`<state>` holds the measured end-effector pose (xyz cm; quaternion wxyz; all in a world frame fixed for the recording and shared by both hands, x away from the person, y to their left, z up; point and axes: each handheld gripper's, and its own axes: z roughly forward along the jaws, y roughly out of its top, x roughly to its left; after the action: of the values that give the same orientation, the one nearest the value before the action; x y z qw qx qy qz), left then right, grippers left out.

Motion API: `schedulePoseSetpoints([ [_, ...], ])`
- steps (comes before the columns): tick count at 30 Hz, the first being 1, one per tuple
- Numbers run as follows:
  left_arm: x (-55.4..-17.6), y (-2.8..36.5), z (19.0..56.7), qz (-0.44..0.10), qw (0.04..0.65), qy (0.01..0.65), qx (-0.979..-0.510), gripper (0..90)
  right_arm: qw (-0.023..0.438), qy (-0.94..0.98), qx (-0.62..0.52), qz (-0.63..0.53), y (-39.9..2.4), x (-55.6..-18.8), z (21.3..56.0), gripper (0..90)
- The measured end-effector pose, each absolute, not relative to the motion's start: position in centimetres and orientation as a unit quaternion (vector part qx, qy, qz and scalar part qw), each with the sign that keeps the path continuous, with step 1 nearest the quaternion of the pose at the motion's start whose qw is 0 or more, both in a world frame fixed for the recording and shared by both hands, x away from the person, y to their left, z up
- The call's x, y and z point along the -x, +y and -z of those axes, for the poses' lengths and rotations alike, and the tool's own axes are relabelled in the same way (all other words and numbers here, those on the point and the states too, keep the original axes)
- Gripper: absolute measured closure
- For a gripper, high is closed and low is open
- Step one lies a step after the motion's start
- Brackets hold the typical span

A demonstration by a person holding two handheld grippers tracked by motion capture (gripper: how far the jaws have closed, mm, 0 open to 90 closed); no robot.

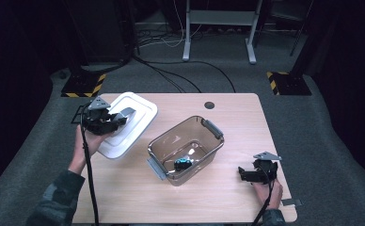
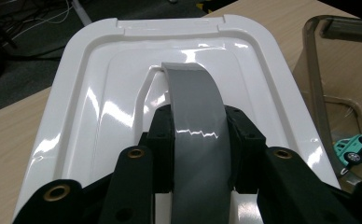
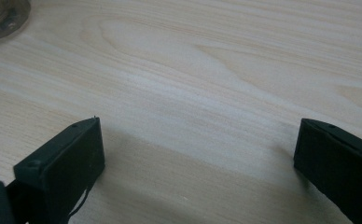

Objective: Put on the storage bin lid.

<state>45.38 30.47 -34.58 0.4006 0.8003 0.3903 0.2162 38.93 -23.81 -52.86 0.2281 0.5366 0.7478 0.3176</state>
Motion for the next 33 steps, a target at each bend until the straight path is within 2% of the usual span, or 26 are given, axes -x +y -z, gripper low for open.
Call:
schedulePoseSetpoints([
  [16,-44.7,26.5,32.3,-0.203,0.41,0.346,-0.819,67.1,0.228,0.747,-0.537,-0.318,-23.8,-38.9,52.9,1.0],
  [33,-44.4,22.2,31.5,-0.174,0.412,0.313,-0.838,67.1,0.229,0.745,-0.54,-0.318,-23.7,-39.0,52.9,1.0],
])
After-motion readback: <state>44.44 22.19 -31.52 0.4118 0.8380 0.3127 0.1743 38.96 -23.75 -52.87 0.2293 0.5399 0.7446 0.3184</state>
